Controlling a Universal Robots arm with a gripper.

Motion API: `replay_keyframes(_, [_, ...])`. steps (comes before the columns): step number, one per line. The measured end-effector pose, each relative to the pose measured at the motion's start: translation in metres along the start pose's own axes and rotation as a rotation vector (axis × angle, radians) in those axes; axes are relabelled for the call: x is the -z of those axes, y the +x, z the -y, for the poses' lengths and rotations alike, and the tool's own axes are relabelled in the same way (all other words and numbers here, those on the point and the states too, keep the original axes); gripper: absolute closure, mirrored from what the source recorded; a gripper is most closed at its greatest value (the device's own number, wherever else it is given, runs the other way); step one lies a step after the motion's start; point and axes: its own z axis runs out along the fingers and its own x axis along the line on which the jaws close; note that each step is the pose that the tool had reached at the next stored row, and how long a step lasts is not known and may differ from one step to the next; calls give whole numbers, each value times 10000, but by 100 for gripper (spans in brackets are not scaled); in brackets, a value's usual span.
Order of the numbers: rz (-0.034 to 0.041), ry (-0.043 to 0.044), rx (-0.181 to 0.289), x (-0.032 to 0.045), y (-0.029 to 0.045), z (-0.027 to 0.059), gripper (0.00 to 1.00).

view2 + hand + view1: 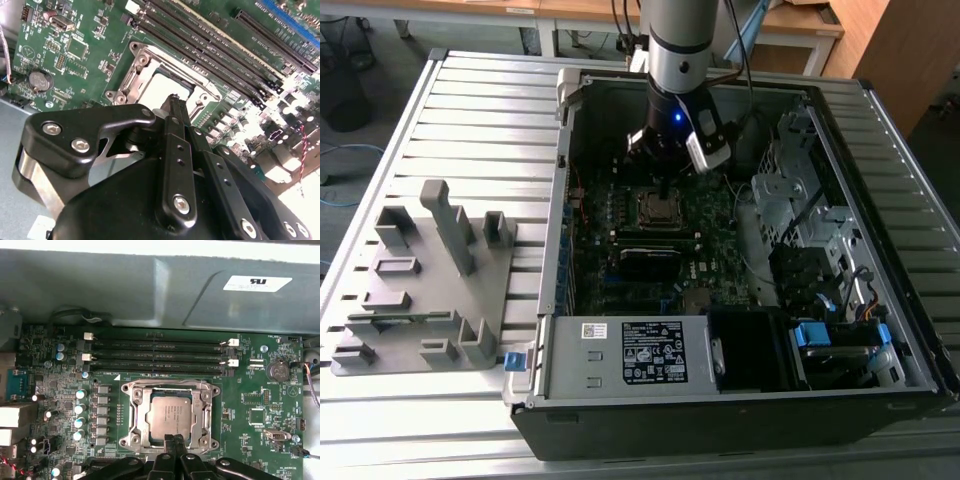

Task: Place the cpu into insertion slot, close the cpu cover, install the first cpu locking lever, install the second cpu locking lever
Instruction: 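Install the second cpu locking lever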

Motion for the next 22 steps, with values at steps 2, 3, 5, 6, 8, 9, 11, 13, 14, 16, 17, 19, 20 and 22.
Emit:
replay_keyframes(2, [0,0,0,1,1,22,89])
replay_keyframes(3, [1,-1,0,2,1,34,89])
replay_keyframes(5, [1,0,0,3,3,62,89])
replay_keyframes(6, [1,0,0,5,4,76,89])
replay_keyframes(8, [1,0,0,6,6,104,89])
replay_keyframes(9, [0,1,0,7,7,117,89])
replay_keyframes(11, [1,0,0,9,9,145,89])
replay_keyframes(13, [1,-1,0,10,11,172,89])
replay_keyframes(14, [1,-1,0,11,11,182,89])
replay_keyframes(16, [1,0,-2,11,13,189,89])
replay_keyframes(17, [1,0,-2,11,14,191,89])
replay_keyframes(19, [1,0,0,10,22,194,89])
replay_keyframes(20, [1,-1,0,9,28,195,89])
replay_keyframes(22, [1,1,-1,7,39,196,89])
